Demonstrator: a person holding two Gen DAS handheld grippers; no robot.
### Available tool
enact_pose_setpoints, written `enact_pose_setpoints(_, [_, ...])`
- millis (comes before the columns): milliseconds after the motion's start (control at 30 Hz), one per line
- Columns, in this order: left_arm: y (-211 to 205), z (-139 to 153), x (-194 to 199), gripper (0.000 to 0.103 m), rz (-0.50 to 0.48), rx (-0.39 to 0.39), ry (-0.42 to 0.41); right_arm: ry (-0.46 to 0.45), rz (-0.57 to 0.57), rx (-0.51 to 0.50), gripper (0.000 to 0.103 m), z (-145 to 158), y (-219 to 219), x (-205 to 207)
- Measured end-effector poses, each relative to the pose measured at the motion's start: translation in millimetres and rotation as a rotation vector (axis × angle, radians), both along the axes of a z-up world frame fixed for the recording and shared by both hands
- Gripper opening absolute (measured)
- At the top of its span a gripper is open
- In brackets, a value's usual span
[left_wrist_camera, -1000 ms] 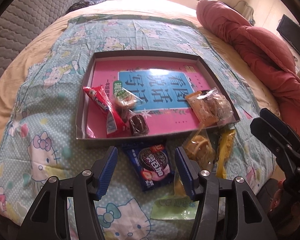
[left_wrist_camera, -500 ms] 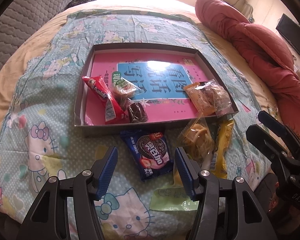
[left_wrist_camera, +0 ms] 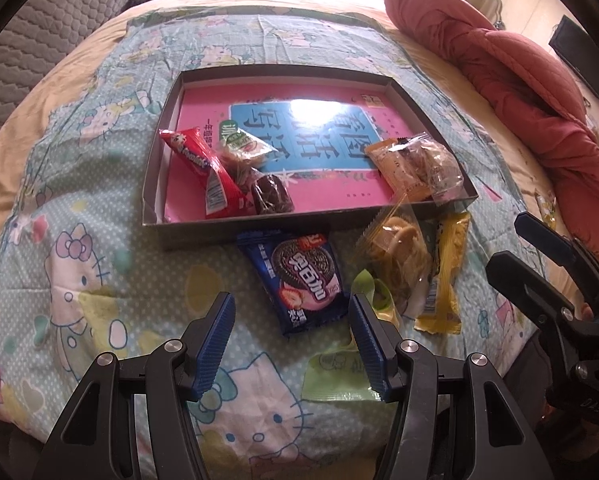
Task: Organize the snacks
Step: 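Move left gripper to the blue Oreo packet while right gripper approaches the round clear-wrapped cake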
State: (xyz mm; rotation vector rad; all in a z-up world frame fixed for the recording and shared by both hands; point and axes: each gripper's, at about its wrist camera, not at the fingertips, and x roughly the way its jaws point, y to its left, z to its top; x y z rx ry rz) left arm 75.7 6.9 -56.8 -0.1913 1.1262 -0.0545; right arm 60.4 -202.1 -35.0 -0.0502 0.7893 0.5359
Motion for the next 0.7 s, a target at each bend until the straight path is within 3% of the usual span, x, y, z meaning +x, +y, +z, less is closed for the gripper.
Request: enact_pose_setpoints(700, [7.1,-25.6,23.1,0.061,0.046,-0.073,0.059,0.033,0.067,-0.140,0.078,-41.3,31.3,15.7])
